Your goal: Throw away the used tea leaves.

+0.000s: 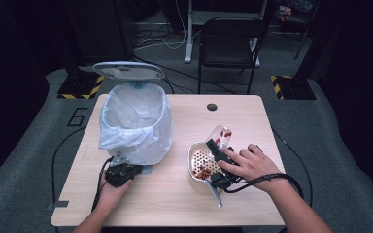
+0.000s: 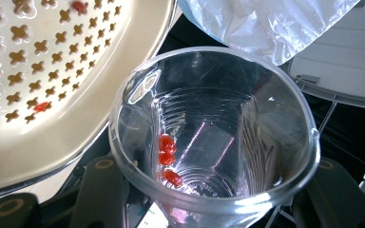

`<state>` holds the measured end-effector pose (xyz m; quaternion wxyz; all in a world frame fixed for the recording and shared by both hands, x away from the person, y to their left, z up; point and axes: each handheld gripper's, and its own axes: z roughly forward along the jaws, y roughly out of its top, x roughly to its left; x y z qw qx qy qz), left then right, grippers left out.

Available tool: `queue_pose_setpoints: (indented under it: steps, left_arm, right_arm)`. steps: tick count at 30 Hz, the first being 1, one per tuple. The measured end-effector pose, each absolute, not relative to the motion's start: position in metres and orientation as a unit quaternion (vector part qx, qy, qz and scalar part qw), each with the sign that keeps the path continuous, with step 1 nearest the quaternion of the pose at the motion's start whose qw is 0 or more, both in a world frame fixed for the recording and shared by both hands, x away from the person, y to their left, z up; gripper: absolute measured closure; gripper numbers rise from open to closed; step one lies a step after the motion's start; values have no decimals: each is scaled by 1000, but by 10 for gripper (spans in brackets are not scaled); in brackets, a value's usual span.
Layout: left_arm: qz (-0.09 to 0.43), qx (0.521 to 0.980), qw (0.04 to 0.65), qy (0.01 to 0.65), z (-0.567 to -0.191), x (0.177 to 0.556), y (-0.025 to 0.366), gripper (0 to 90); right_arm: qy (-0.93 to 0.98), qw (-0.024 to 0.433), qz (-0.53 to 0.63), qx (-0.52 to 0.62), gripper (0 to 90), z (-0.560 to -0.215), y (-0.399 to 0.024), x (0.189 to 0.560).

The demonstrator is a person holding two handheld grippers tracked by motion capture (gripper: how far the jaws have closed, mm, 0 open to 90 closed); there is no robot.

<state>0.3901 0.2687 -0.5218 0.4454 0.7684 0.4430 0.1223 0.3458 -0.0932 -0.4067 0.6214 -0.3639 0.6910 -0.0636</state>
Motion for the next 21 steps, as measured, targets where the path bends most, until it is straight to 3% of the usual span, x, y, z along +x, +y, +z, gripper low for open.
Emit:
queue_pose_setpoints:
  steps: [21]
  left_arm:
    - [122, 767, 448, 443, -522, 390, 269, 892]
  right_arm:
    - [697, 616, -56, -363, 474, -404, -96, 354]
